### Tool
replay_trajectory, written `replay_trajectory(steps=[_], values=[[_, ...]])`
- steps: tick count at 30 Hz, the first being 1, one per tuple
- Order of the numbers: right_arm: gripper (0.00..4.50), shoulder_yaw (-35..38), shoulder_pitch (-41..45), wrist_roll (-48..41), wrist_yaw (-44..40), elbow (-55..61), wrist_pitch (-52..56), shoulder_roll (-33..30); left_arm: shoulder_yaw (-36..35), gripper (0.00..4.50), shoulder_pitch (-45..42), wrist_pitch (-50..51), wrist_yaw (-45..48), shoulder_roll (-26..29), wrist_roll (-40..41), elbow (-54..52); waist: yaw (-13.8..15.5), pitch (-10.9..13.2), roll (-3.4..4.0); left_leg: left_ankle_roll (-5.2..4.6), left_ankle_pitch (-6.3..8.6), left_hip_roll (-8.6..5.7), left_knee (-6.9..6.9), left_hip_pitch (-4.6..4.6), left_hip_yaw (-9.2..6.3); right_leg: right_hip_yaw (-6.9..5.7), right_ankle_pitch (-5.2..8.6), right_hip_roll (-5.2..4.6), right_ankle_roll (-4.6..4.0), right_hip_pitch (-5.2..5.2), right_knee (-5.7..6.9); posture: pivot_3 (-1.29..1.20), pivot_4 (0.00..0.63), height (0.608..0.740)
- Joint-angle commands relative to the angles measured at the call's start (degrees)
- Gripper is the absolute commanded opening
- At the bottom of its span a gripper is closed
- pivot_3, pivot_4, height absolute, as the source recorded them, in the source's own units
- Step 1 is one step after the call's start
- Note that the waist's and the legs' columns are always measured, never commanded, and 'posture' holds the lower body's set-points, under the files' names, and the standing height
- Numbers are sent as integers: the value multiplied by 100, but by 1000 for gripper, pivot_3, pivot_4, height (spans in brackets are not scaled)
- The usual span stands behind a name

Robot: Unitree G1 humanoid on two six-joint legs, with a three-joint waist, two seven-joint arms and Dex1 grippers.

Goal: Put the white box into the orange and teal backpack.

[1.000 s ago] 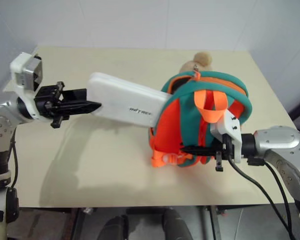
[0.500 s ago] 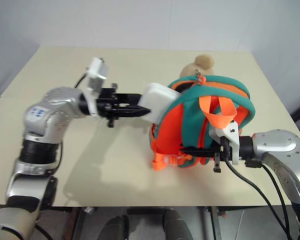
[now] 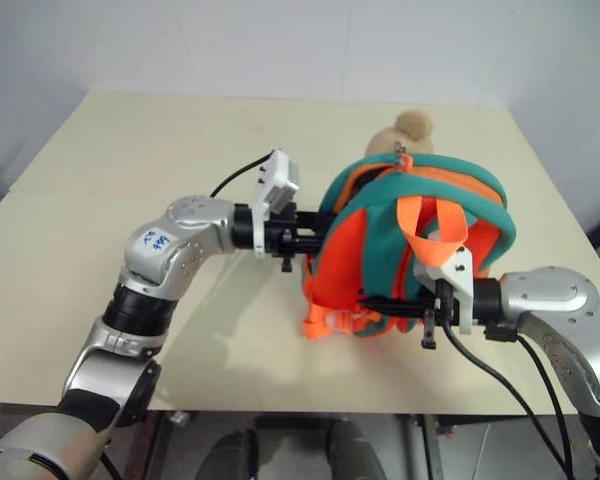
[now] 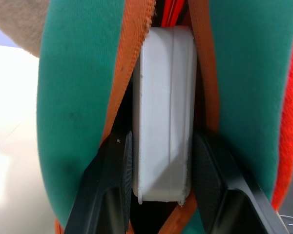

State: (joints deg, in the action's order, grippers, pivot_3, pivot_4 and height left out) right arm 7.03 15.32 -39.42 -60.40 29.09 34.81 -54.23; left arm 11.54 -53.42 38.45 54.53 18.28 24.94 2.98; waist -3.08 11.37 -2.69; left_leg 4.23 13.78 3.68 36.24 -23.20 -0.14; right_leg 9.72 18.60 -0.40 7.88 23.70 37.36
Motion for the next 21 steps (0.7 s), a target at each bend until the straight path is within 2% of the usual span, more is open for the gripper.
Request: replay_trajectory(steps=[1, 2, 5, 11, 15, 18, 21], values=[[129, 49, 3, 25, 49, 160, -112, 47, -28, 1317, -237, 91, 147, 97, 60, -236, -5, 0, 0, 0, 0, 0, 0, 1, 0, 0, 0, 0, 0, 0, 0, 0, 150, 740], [129, 41, 15, 38, 56, 148, -115, 59, -58, 2028, -290, 328, 151, 131, 152, -277, -6, 0, 0, 0, 0, 0, 0, 1, 0, 0, 0, 0, 0, 0, 0, 0, 150, 740], [129, 22, 46, 72, 71, 125, -114, 87, -157, 2831, -508, 852, 224, 303, 368, -492, -11, 0, 0, 0, 0, 0, 1, -1, -2, -1, 0, 1, 0, 0, 1, 0, 150, 740], [129, -18, 91, 162, 48, 38, -147, 113, -460, 4487, -862, 1218, 316, 535, 658, -653, -11, 1, 1, 0, 0, 0, -4, 0, -2, -1, 2, 1, 1, 0, -1, 0, 150, 740], [129, -38, 109, 210, 65, 7, -168, 121, -679, 4500, -846, 1376, 303, 920, 737, -925, -25, 2, 2, 0, 0, 0, -7, 0, -2, -1, 3, 1, 1, 2, -1, 0, 150, 740], [129, -45, 107, 255, 92, -13, -191, 149, -894, 4500, -626, 969, -48, 1077, 485, -1218, -12, 2, 3, 1, 0, 1, -8, 1, -3, -1, 4, 1, 1, 0, 0, 0, 150, 740], [129, -44, 112, 274, 138, -30, -218, 223, -1238, 4500, -353, 822, -66, 1207, 673, -1456, -15, 2, 3, 1, 0, 0, -4, 2, -2, -1, 3, -1, 2, -3, -1, 0, 150, 740]])
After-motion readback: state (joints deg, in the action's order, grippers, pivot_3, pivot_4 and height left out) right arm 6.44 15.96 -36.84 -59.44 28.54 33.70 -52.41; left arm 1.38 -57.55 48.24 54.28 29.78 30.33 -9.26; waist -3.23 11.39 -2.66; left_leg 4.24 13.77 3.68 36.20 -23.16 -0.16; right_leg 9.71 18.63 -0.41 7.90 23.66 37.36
